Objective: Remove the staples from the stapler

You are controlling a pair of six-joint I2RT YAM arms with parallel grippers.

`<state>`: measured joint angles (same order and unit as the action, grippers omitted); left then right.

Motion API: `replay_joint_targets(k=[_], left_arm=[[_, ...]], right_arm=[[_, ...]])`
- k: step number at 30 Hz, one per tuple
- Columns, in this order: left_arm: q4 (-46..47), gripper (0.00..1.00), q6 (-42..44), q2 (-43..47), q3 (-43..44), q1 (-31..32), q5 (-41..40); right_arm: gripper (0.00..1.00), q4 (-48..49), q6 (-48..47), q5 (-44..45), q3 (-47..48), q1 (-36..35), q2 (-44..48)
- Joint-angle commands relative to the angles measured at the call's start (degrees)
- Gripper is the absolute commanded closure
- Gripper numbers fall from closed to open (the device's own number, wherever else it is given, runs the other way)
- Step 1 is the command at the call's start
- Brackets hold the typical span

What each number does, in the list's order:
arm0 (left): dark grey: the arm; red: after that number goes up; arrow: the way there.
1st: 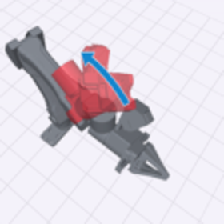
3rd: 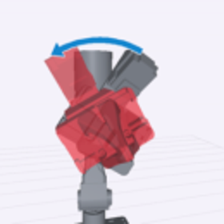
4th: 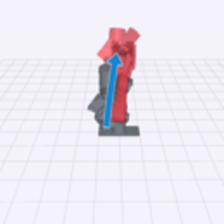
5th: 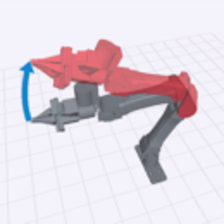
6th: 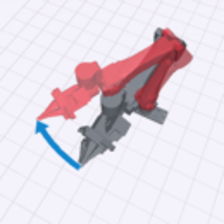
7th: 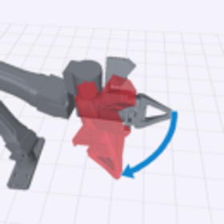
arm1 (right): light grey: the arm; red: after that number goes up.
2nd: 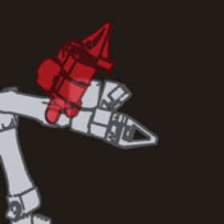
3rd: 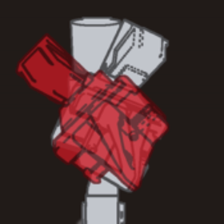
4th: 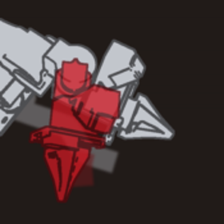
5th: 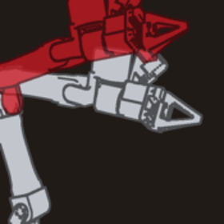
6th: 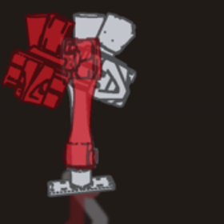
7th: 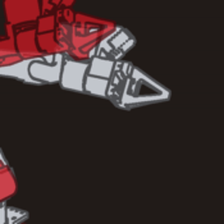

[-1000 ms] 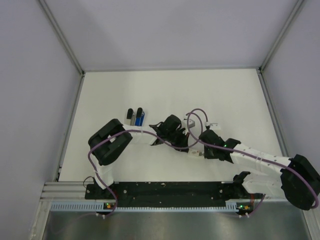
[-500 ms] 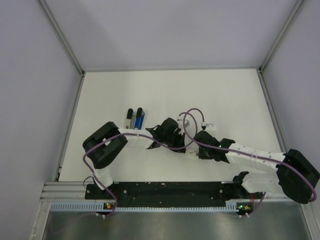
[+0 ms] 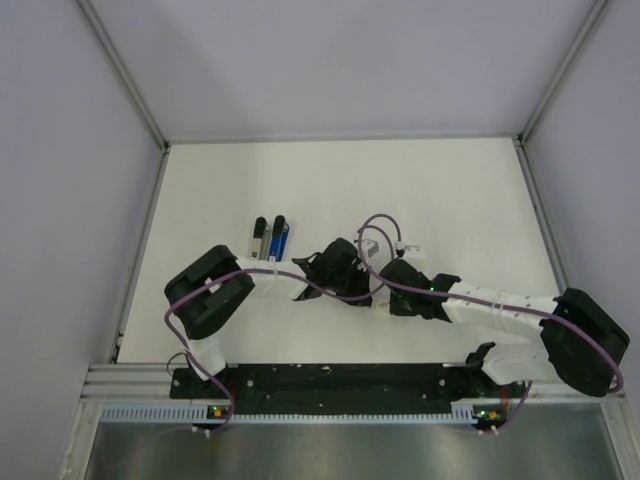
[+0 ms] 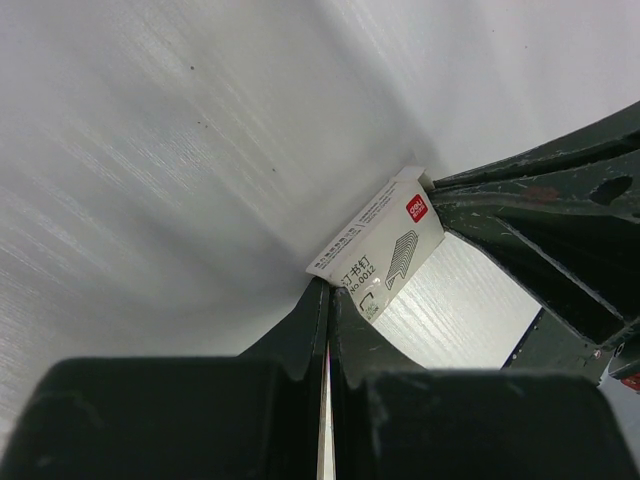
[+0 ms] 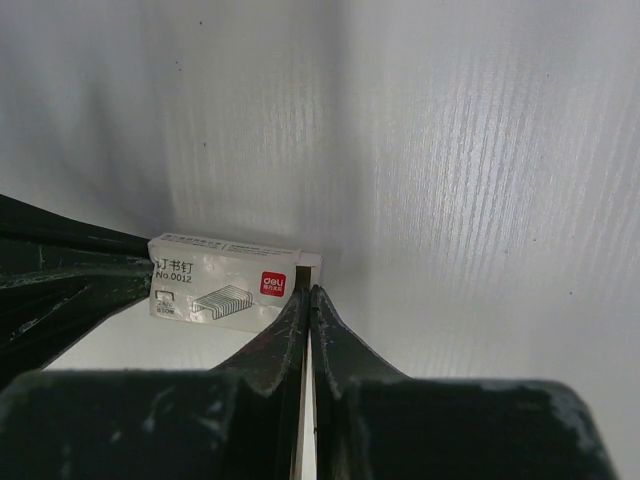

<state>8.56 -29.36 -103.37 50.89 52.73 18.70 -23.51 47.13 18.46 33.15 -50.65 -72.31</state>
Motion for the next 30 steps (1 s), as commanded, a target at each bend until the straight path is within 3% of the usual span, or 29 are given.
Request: replay_joint_targets(k=[1,2,6,10,30], left_arm=[[0.41,1.00,-0.17,0.89,0.26,1.50,-0.50],[0.49,1.00,0.01,0.98,0.17,1.50,-0.77],[-0.20,1.00,0.54,0.63,0.17,1.50,-1.21],[-0.12,1.00,0.71,0.37,0.26,1.50,-1.03],[-0.56,1.00,1.15,0.27,0.17,1.50,-1.21]], right_arm=[[1.00,3.65,0.59,-0.71,3.41,-1.38,-0.64],[1.00,2.95,0.42,-0.18,3.59,-1.46,-0.46],[0.81,0.48,-0.02,1.40,4.38,-1.46,0.85],[0.74,-1.27,-0.29,2.11,5.26,-1.46,2.87],[0.72,-7.08,-0.12,5.89,3.86,-1.46,6.48]])
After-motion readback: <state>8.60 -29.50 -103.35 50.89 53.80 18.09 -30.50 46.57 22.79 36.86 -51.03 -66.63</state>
